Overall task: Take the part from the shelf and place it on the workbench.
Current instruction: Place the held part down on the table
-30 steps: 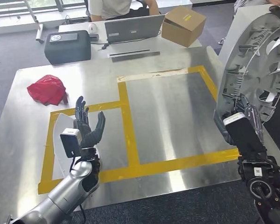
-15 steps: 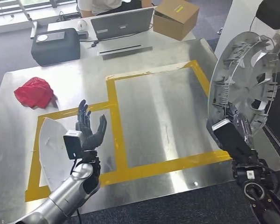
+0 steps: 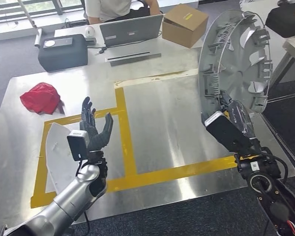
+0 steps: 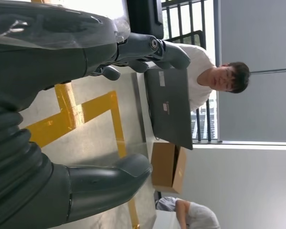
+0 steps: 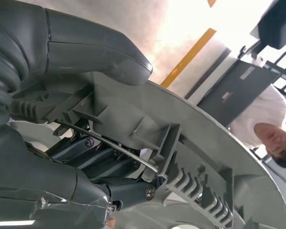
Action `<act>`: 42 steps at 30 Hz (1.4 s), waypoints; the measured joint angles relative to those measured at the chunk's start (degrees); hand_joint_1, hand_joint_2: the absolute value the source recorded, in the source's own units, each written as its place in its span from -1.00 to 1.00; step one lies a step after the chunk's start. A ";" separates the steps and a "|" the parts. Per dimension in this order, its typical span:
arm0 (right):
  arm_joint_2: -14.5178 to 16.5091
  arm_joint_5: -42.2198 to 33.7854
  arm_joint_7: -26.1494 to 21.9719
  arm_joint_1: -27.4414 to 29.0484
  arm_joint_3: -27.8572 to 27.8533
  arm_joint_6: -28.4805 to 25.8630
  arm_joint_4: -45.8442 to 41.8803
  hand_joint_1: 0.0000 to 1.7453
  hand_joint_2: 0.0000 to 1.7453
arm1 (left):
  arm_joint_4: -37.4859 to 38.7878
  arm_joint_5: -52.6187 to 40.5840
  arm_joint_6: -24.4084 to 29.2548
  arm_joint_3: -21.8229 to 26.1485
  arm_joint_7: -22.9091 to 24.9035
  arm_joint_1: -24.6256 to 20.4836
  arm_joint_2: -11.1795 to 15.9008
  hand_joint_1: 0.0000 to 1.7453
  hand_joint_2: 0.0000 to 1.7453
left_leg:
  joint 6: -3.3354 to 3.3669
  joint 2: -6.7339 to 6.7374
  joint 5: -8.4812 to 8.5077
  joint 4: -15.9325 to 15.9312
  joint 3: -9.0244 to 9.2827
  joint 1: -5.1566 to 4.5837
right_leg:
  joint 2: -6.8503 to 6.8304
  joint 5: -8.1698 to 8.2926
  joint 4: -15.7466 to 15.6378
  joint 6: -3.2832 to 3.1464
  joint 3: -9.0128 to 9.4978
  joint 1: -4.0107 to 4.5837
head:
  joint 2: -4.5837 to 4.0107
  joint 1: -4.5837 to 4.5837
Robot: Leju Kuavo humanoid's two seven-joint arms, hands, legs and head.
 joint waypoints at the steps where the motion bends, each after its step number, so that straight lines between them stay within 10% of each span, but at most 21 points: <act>1: 0.27 -0.10 -0.02 -0.56 0.29 0.39 0.30 1.00 1.00 | 0.00 0.09 -0.01 -0.06 0.00 -0.17 -0.03 -1.00 1.00 | 0.00 0.00 0.00 0.02 -0.01 0.00 | 0.00 0.02 0.00 0.00 -0.01 0.00 | 0.00 -0.01; 42: 13.00 -6.54 -7.90 -16.45 11.65 4.65 21.08 1.00 1.00 | 1.40 0.58 -1.22 -2.79 -0.11 -3.94 -3.55 -1.00 1.00 | 0.03 0.00 0.03 0.18 -0.08 -0.02 | -0.02 0.08 -0.12 0.06 0.02 0.02 | 0.00 0.03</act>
